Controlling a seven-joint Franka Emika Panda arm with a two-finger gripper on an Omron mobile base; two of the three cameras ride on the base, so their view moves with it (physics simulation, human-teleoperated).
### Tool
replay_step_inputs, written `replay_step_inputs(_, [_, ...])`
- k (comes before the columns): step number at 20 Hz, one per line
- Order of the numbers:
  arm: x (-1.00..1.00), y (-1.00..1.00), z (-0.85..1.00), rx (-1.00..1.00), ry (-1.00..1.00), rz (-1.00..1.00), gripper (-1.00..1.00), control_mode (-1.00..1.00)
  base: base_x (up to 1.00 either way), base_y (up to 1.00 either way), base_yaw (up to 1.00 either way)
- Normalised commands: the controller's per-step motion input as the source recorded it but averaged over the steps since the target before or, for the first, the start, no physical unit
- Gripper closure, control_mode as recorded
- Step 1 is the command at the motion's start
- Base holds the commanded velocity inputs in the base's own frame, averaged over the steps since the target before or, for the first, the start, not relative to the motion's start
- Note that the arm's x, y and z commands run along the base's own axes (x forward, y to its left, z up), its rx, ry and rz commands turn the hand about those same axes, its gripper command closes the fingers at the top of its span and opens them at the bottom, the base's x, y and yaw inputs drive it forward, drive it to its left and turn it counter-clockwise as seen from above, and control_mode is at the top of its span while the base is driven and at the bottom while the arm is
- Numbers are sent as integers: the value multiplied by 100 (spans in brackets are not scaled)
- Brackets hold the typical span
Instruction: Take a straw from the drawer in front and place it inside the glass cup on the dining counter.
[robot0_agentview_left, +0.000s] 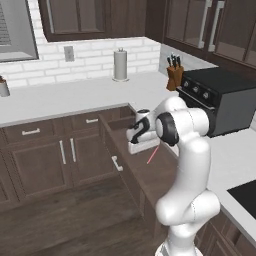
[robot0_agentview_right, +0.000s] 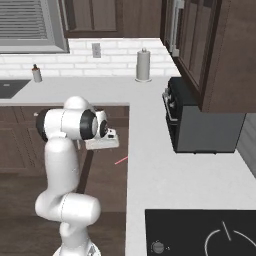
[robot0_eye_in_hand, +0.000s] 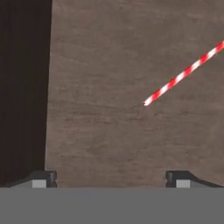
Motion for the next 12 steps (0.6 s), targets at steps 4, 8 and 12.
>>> replay_step_inputs(4, [0, 0, -86, 8, 11, 0, -100, -100, 0, 0, 0])
replay_step_inputs(8, [0, 8, -69, 8, 8, 0, -100, -100, 0, 0, 0])
replay_step_inputs(12, [-18, 62, -39, 8, 5, 0, -100, -100, 0, 0, 0])
